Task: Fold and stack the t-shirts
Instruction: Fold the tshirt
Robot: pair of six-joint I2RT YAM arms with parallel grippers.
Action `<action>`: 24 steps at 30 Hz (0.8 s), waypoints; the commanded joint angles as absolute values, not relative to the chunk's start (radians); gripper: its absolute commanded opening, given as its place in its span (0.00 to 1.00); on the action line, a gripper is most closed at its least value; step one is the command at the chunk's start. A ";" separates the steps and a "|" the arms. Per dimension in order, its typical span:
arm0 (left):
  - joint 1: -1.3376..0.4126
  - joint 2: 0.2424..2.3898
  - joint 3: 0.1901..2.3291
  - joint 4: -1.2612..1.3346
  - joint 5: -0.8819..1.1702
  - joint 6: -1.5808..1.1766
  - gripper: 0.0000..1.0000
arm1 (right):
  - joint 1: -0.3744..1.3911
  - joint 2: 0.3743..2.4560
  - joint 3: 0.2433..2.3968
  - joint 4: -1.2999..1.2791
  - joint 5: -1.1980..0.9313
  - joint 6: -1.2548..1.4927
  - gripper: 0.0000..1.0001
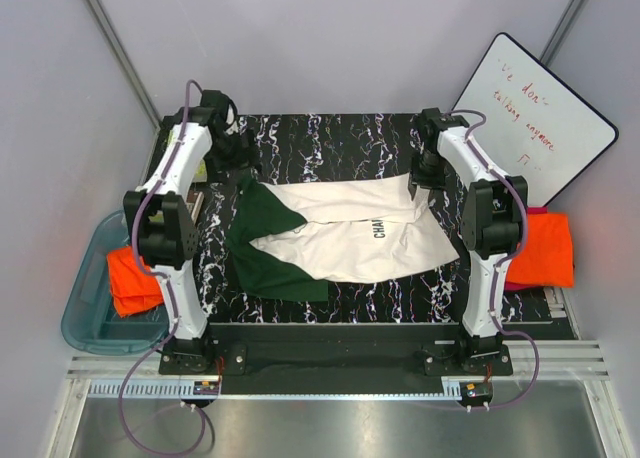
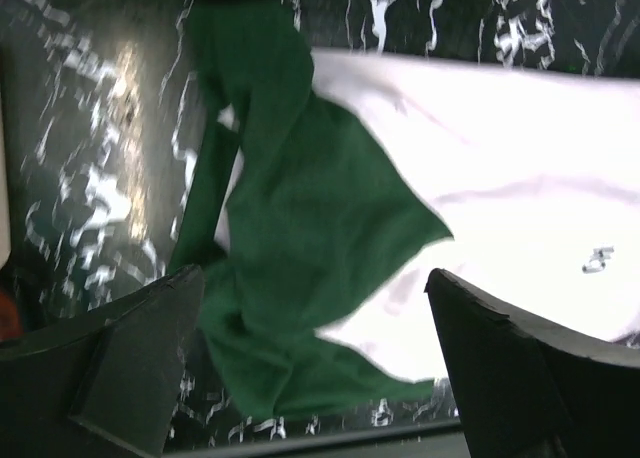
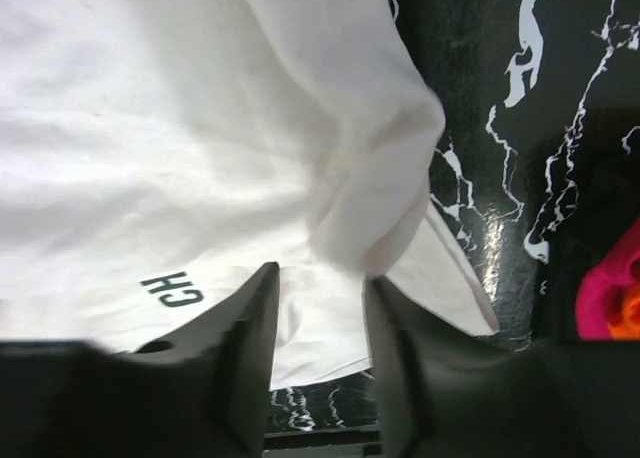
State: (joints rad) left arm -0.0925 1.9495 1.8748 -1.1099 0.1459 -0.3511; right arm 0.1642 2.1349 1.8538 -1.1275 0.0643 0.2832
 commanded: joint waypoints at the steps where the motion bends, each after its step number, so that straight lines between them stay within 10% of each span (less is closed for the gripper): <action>1: -0.123 2.072 1.974 -1.088 0.186 -0.348 0.98 | 0.166 2.074 1.933 -1.158 0.043 0.262 0.56; 4: -0.153 2.100 2.008 -1.092 0.189 -0.336 0.95 | 0.166 2.042 1.951 -1.134 0.009 0.252 0.72; 7: -0.179 2.115 2.010 -1.094 0.178 -0.328 0.66 | 0.167 2.060 1.933 -1.071 -0.059 0.271 0.66; 8: -0.189 2.120 2.005 -1.095 0.169 -0.328 0.20 | 0.167 2.078 1.936 -1.057 -0.073 0.272 0.38; 10: -0.195 2.135 2.002 -1.097 0.164 -0.334 0.00 | 0.167 2.143 1.943 -1.046 -0.107 0.284 0.00; 24: -0.206 2.330 2.108 -1.192 0.003 -0.397 0.00 | 0.209 2.766 2.722 -1.330 -0.006 0.339 0.00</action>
